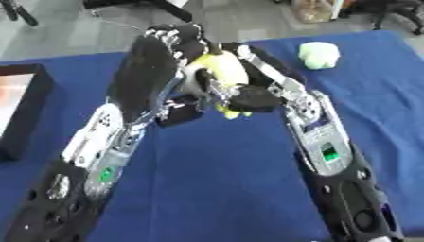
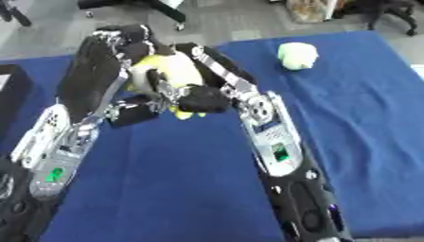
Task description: Pick up the objects with one hand, pass them to the other hand, and then place them into the box on the other side of the table.
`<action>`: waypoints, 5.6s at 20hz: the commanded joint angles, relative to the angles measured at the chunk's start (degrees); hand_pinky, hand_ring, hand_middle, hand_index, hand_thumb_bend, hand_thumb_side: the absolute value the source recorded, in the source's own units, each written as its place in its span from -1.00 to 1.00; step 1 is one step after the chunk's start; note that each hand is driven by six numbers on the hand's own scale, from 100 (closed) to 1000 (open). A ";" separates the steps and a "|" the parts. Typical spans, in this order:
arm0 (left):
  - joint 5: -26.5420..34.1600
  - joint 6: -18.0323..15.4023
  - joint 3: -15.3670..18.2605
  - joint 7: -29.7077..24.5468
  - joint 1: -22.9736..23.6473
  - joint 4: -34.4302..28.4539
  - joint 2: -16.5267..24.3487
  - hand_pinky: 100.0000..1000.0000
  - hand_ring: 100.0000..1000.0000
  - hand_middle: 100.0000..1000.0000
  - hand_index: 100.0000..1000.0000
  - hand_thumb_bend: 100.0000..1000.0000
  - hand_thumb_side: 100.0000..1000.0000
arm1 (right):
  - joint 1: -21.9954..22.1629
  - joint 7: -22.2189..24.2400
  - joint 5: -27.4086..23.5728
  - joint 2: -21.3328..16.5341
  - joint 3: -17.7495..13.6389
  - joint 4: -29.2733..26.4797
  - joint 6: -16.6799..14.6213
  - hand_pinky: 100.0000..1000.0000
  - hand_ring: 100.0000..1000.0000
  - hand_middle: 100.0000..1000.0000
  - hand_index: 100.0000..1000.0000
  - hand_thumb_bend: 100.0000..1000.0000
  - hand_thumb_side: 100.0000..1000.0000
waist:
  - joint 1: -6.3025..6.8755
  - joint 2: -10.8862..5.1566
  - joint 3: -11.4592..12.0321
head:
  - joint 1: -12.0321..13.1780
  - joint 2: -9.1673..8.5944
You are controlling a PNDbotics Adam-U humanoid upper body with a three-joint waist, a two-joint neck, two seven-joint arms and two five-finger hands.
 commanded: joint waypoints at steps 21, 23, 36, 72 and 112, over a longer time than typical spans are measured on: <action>-0.73 -0.04 1.42 2.42 0.27 -0.92 2.76 -0.24 -0.56 -0.74 -0.21 -1.00 -0.96 | -10.85 7.03 -9.23 -13.60 -1.68 12.17 0.07 0.58 0.28 0.57 0.95 -1.00 0.65 | -2.03 -2.02 0.07 | -2.80 -0.15; -0.73 0.24 1.72 2.68 0.43 -0.92 2.89 -0.25 -0.56 -0.74 -0.21 -1.00 -0.95 | -10.95 5.63 -7.82 -14.49 -2.40 12.73 -0.34 0.58 0.29 0.58 0.95 -1.00 0.63 | -2.02 -2.00 0.15 | -2.98 -0.15; -0.96 2.10 4.22 4.37 2.27 -0.56 3.99 -0.25 -0.57 -0.74 -0.21 -1.00 -0.92 | -8.43 -0.96 -7.21 -17.26 -8.43 9.07 0.08 0.56 0.24 0.53 0.94 -1.00 0.35 | -1.73 -2.00 0.18 | -3.77 -0.15; -2.01 35.66 27.58 -9.48 2.01 46.30 26.54 0.55 0.34 0.27 0.62 -0.11 -0.86 | 10.93 -5.65 -5.08 -26.56 -20.16 1.01 0.66 0.54 0.11 0.32 0.89 -1.00 0.27 | 0.36 -3.96 -1.50 | 12.34 -0.15; 64.15 17.65 12.77 1.28 0.78 -11.67 0.14 0.44 0.29 0.36 0.75 -0.89 0.40 | -25.61 -32.46 31.07 -28.43 -21.70 55.84 -1.19 0.65 0.43 0.70 0.98 -1.00 -0.13 | -0.26 -1.00 4.84 | -22.27 -0.15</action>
